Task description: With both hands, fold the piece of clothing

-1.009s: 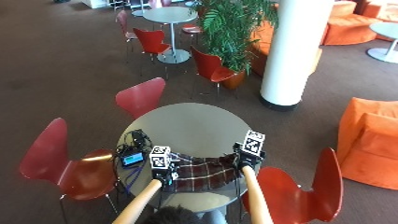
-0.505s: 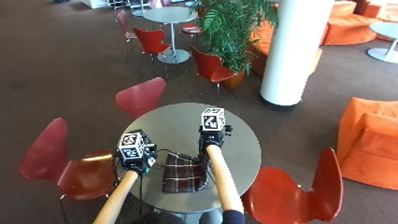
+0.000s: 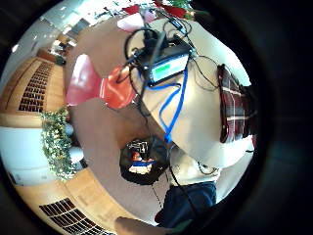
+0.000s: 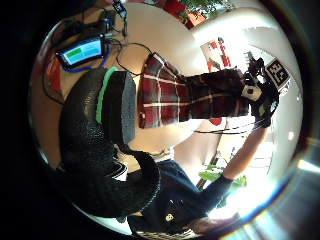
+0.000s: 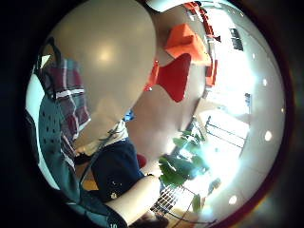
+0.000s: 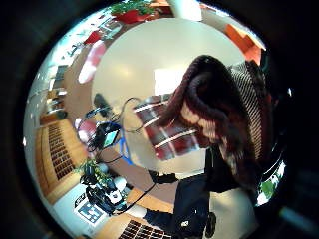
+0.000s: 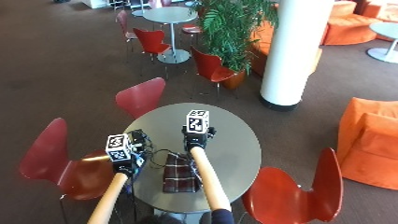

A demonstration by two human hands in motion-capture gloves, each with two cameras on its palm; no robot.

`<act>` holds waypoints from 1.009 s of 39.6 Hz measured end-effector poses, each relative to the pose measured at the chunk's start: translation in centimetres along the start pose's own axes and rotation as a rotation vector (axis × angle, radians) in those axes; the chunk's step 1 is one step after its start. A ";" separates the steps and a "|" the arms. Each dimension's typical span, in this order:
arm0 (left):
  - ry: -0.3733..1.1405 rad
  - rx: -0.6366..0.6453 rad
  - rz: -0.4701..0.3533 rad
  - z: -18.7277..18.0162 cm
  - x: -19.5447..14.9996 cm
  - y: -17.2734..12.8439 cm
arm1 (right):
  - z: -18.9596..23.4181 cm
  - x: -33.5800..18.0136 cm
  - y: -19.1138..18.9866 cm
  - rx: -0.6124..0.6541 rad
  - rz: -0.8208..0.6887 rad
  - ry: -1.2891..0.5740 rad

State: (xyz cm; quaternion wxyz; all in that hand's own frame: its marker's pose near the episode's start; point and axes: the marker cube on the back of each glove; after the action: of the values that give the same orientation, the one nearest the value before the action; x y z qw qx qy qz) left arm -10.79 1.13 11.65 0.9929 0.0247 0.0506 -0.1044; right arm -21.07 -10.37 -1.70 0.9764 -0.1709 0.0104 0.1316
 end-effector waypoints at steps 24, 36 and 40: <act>-0.106 0.079 -0.135 -4.4 -5.1 3.6 | 8.3 -14.1 -0.1 0.159 -0.315 -0.351; -0.183 0.055 -0.166 -3.9 -6.1 2.7 | 4.5 -4.9 0.1 0.246 -0.305 -0.438; -0.181 0.044 -0.167 -4.2 -5.5 2.3 | 4.1 -2.6 -0.2 0.255 -0.272 -0.454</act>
State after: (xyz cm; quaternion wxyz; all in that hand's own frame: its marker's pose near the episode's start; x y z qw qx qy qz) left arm -16.02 4.80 8.11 0.9805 0.0325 -0.0396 -0.1897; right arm -23.59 -9.79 2.40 0.9760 -0.0128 -0.2148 0.0319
